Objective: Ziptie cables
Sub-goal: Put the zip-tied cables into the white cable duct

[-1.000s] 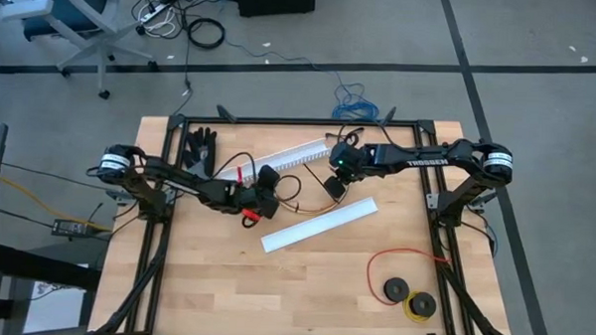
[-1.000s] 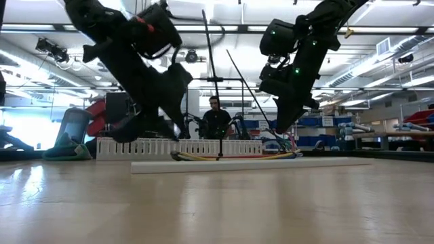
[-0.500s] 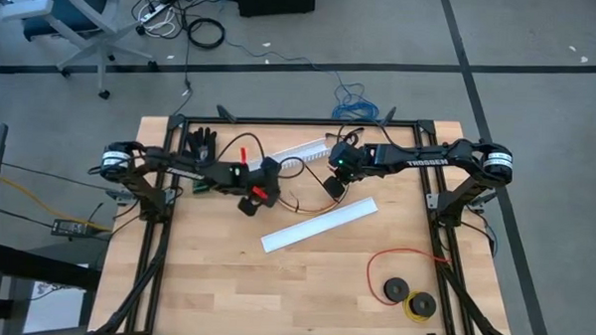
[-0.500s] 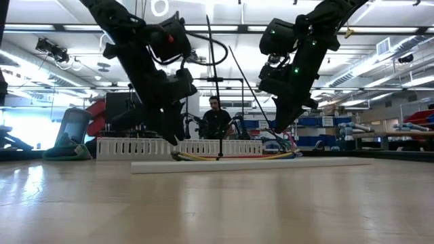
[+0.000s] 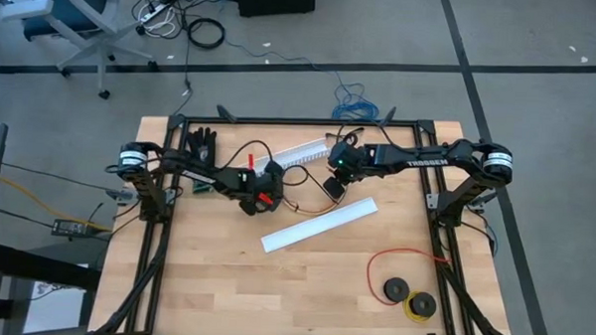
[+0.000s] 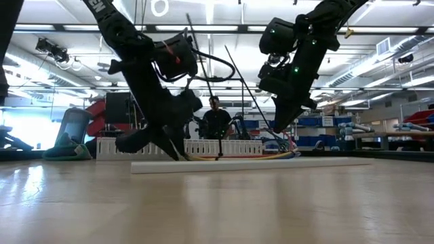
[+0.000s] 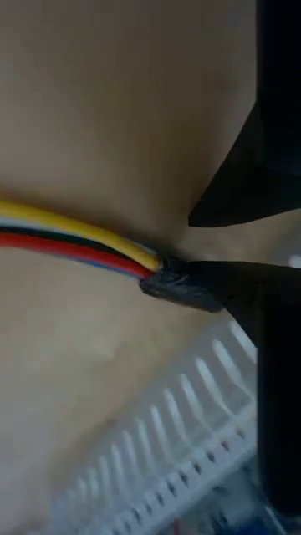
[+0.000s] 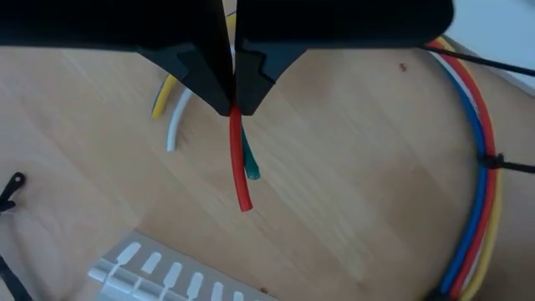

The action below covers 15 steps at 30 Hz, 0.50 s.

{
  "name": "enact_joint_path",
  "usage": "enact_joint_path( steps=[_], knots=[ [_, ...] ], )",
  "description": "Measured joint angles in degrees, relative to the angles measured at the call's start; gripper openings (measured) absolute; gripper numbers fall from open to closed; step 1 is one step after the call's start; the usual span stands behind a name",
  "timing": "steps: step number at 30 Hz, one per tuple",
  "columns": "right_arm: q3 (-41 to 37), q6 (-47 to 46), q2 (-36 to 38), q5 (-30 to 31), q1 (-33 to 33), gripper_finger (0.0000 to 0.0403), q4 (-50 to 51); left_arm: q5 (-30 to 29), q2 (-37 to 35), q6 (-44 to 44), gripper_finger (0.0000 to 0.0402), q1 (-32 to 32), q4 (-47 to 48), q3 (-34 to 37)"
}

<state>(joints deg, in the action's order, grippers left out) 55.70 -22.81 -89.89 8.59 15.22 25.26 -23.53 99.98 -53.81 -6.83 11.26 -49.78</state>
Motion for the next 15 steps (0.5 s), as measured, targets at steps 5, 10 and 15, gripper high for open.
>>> enact_joint_path(
  steps=[5, 10, 15],
  knots=[
    [0.0, 0.1, 0.0, -0.9, 0.0, 0.0, 0.1, -3.4, -1.0, 2.8, 0.0084, 0.7, -0.5, -1.1],
    [0.0, 0.5, 0.0, -0.9, 0.0, 0.0, 0.1, -2.3, -1.0, 3.0, 0.01, 0.8, -0.6, -1.8],
    [0.0, 0.5, 0.0, -0.9, 0.0, 0.0, 0.0, -0.5, -0.5, 1.4, 0.0122, 0.5, -1.1, -1.9]
  ],
)
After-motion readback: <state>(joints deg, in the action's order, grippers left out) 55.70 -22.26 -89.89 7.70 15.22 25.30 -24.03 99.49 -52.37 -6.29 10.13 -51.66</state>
